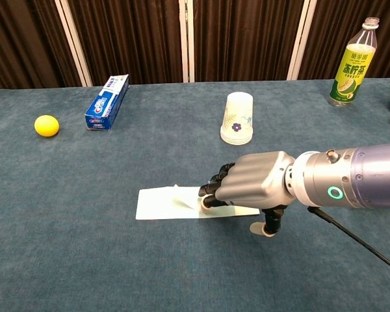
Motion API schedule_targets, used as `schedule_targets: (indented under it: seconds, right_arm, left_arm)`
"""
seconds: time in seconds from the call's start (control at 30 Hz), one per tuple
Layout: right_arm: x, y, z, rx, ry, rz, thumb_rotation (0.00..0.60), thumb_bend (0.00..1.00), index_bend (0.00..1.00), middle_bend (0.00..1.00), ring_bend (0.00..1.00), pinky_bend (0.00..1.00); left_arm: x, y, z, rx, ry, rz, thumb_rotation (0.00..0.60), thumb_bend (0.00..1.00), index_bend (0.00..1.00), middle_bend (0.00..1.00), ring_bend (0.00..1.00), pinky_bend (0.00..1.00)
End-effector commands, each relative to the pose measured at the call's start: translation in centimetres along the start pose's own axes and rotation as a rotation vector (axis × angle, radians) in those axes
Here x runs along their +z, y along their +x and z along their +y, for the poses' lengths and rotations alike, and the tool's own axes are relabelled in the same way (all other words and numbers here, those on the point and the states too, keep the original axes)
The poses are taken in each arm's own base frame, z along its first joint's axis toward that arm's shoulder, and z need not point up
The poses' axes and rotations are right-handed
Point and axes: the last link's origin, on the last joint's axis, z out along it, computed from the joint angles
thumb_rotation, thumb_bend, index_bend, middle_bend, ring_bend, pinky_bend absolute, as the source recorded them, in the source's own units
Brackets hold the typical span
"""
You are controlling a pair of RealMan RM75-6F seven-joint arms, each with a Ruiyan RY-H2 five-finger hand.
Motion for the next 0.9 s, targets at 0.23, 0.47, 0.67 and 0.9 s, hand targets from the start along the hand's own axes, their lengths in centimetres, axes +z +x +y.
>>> schedule_targets:
  seconds: [0.23,0.47,0.67,0.9]
  right_arm:
    - [-0.1,0.1,1.1,0.004,-0.032,-0.002,0.6,0.36,0.22,0.0,0.0,0.0]
    - [-0.2,0.1,1.1,0.004,-0.032,-0.004,0.6,0.36,0.23,0.0,0.0,0.0]
    - [-0.6,0.2,0.7,-0.002,-0.013,0.0,0.6,0.36,0.24,0.0,0.0,0.0]
    - [-0.9,0.5,-0.5,-0.02,0.029,0.013,0.6,0.36,0.24,0.0,0.0,0.0]
  left_arm:
    - [0.0,-0.1,0.0,-0.001,0.0,-0.006,0.6,0.0,0.0,0.0,0.0,0.0]
    - [0.0,-0.1,0.1,0.0,-0.002,-0.004,0.6,0.0,0.0,0.0,0.0,0.0]
    - [0.0,0.0,0.1,-0.002,0.0,-0.004,0.6,0.0,0.0,0.0,0.0,0.0]
    - [0.0,0.0,0.1,-0.003,-0.003,-0.002,0.6,0.0,0.0,0.0,0.0,0.0]
